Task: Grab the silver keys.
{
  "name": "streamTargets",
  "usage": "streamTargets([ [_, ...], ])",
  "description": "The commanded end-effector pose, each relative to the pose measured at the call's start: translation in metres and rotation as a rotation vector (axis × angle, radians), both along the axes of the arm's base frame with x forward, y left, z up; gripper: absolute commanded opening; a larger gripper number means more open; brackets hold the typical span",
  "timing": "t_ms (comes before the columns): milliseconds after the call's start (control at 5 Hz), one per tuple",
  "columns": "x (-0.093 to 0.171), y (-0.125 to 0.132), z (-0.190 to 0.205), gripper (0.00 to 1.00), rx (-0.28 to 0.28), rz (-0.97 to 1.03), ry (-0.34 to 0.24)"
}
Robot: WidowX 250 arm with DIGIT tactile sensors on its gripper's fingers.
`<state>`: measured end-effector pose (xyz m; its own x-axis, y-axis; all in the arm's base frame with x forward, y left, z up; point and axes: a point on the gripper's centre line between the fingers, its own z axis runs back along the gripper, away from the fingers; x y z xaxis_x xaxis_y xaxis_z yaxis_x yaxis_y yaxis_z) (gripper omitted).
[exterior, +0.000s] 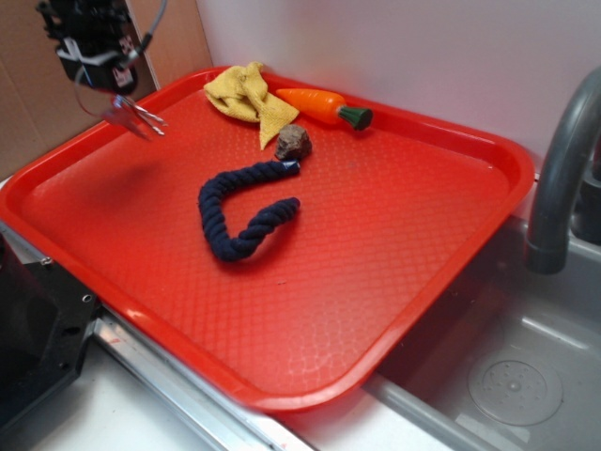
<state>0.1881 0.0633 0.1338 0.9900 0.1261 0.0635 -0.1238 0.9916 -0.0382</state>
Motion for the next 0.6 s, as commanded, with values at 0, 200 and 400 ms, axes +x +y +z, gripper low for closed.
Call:
streamTargets([
  [0, -0.011, -0.041, 0.110, 0.00, -0.129, 0.008, -0.069],
  [200, -0.007, -0.047, 0.160, 0.00, -0.154, 0.013, -0.046],
  [400, -0.002, -0.049, 0.196, 0.00, -0.094, 0.041, -0.052],
])
